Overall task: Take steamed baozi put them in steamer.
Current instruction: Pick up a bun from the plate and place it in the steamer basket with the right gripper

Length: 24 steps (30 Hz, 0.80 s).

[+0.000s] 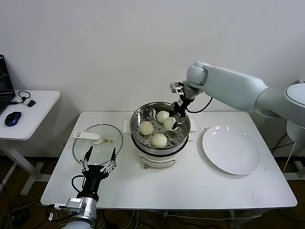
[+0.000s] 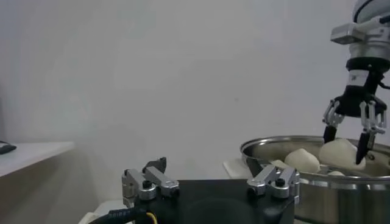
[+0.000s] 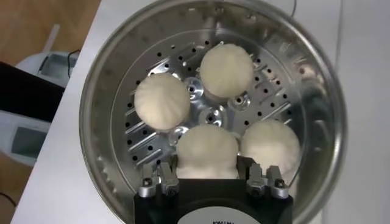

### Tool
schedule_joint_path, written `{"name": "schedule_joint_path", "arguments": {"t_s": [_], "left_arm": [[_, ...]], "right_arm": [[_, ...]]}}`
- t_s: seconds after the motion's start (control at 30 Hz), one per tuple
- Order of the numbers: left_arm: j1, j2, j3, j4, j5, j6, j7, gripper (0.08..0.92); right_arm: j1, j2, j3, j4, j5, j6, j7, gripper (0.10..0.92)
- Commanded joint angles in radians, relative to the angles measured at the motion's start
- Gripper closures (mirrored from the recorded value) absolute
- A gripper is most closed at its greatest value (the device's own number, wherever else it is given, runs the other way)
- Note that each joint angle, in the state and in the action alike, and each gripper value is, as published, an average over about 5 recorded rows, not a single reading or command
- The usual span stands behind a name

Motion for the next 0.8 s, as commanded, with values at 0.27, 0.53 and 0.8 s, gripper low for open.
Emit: {"name": "schedule_joint_path", "arguments": {"t_s": [0.27,0.53,0.8], "left_arm": [[0.001,0.0,0.0,0.002,-0.002,-0.001,0.0,0.177],[0.0,0.001,0.0,0.003,-0.003,-0.002,0.001,0.177],[-0.001,0.0,0.002,0.003,-0.003,0.0,0.001,0.177]], "right_arm": [[-0.043,0.005,0.006,-0.013,-0.043,0.004,-0.008,0.383],[-0.049,-0.005,0.007,-0.01,-0.067,0.006,-0.013,0.381],[-0.058,-0.003,0.017,-0.012,-0.077,0.01,-0.01,0.353]]}}
